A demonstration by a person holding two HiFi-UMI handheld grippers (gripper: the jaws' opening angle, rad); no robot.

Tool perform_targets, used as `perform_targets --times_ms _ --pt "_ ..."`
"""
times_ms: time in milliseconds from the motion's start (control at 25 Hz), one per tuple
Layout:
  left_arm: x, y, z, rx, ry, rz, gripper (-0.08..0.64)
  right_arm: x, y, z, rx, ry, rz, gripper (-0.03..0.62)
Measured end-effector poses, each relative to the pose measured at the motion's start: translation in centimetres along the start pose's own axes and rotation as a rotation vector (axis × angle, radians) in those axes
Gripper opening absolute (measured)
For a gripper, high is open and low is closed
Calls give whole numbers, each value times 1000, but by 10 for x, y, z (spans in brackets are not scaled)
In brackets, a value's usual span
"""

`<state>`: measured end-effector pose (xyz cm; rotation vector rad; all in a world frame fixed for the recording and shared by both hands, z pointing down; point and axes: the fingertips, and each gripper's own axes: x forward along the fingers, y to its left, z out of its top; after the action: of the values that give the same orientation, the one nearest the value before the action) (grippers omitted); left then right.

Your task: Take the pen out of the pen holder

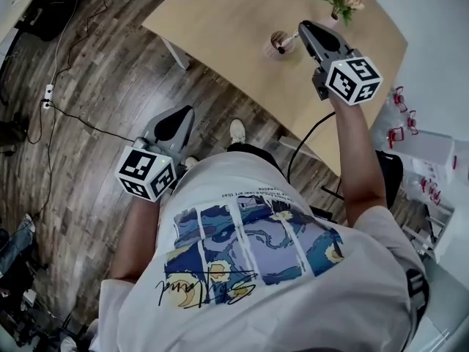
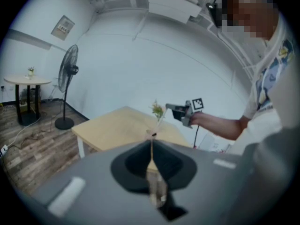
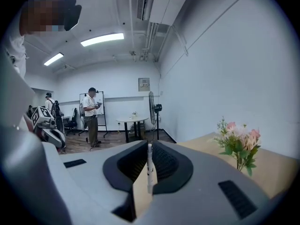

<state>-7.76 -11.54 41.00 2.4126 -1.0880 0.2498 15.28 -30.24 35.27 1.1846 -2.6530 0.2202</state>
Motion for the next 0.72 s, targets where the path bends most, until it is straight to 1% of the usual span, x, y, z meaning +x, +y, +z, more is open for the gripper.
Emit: perform_targets --times_ms 240,360,560,720 --pt "-30 5 -12 -4 -11 -16 14 -19 53 18 -47 -15 6 28" --pt "-44 6 -17 -2 -18 -29 14 -29 81 23 -56 -26 12 28" --pt "-70 8 -26 3 -28 -40 14 -44 132 24 -68 -30 30 28" --pt "-94 12 -39 1 -30 -39 14 -55 173 20 -54 -38 43 28"
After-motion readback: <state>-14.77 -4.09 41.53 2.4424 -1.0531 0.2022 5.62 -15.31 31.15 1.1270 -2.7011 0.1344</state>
